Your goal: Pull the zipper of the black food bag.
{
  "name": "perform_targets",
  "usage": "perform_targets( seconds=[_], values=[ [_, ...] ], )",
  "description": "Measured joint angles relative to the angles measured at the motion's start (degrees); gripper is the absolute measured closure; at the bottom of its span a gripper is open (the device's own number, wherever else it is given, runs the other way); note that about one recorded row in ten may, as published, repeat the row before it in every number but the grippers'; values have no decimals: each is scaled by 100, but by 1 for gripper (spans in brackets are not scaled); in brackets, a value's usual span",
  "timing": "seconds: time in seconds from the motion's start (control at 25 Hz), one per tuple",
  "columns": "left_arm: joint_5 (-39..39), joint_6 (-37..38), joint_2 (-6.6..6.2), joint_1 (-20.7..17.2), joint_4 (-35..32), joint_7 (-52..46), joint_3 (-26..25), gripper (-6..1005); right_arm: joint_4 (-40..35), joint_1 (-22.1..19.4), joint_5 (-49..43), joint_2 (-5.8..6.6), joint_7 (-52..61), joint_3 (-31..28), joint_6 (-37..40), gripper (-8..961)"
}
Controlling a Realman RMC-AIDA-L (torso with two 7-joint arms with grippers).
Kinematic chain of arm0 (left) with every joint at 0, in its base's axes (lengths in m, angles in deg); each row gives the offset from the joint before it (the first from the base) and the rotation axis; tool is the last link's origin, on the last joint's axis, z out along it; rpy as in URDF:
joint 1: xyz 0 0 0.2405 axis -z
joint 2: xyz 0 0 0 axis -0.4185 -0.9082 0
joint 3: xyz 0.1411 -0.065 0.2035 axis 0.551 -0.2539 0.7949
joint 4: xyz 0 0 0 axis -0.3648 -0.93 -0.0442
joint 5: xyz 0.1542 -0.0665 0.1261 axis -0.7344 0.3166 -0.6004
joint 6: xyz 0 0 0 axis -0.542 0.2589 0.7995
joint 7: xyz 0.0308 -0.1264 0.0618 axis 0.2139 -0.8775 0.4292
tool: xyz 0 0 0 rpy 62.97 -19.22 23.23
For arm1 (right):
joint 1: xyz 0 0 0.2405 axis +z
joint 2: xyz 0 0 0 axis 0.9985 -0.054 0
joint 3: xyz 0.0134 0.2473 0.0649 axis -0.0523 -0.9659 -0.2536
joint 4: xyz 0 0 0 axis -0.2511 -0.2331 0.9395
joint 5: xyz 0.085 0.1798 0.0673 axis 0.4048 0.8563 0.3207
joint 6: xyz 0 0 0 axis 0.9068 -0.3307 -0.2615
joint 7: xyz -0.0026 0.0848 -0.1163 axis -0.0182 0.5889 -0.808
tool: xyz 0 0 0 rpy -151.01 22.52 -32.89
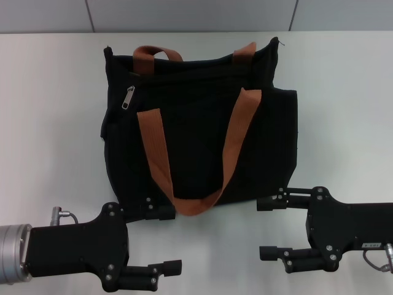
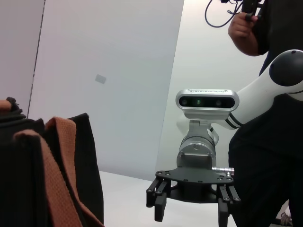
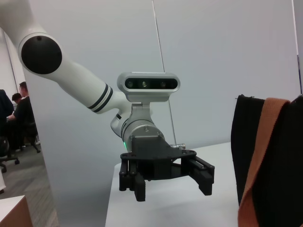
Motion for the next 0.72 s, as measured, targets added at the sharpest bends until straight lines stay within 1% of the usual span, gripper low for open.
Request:
perform_targets(
  seconds=[0.72],
  values=[
    [24,43,-7,-43,0,14,-30,180,9,29,6,0,0,-1,-1,214]
  ],
)
